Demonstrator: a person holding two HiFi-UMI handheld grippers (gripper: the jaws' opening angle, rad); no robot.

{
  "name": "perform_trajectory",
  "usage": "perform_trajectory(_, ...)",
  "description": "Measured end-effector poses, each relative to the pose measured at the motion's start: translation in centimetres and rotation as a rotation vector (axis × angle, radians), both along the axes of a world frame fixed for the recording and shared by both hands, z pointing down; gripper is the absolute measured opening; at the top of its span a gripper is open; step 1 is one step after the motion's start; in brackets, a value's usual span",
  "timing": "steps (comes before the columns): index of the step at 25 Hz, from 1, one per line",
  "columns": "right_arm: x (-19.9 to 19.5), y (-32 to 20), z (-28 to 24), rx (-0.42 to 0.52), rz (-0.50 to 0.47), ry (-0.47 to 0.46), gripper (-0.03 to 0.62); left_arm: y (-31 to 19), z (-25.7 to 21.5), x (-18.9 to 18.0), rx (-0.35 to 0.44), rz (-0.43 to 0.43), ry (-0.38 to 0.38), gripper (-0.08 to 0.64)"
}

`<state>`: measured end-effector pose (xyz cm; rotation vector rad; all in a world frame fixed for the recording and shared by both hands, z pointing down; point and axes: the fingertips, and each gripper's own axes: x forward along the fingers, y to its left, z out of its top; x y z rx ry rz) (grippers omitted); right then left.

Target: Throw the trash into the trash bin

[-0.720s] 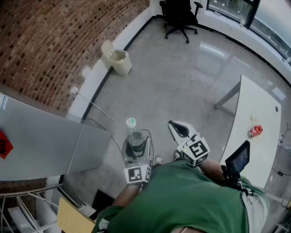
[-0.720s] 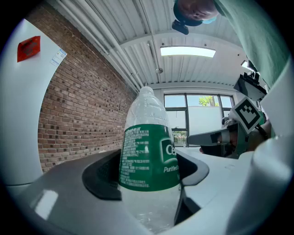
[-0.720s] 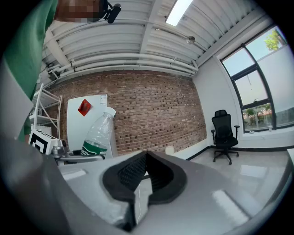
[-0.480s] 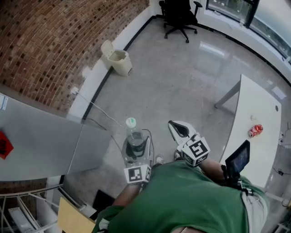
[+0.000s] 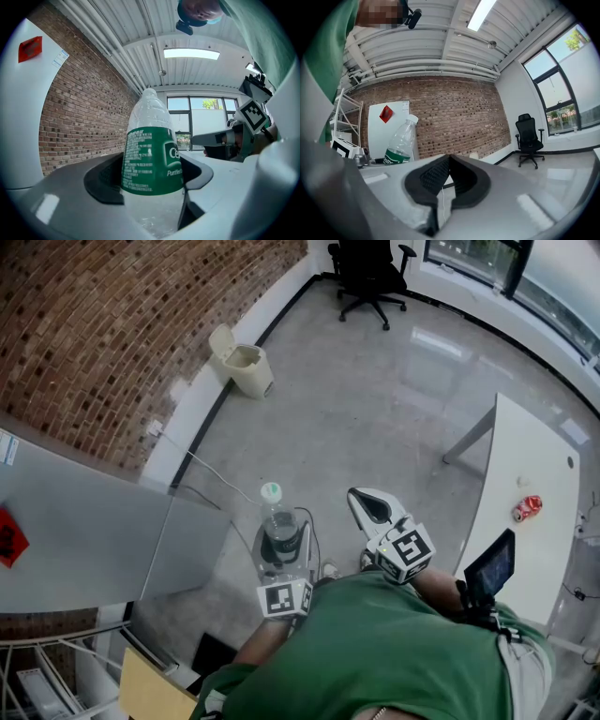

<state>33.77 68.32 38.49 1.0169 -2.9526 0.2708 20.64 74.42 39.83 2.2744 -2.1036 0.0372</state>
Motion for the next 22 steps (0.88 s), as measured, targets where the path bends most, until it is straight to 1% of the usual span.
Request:
perform_trajectory(7,-0.9,0.0,-0.7,0.002,0.016,0.008,0.003,0.0,-0.6,-1.1,0.003,0.013,0.009,0.333)
perform_trajectory(16,-3.9,0.6,-1.5,0.025,0.069,0.021,0.003,0.2,-0.4,-4.1,0.016,0.064,0.025,0.333)
perform_trajectory(22,-4.7,-0.9,-1.7,0.048,0.099,0.043,0.003,-1.3,0.0,-5.5,0.007,0.077,0.043,0.333)
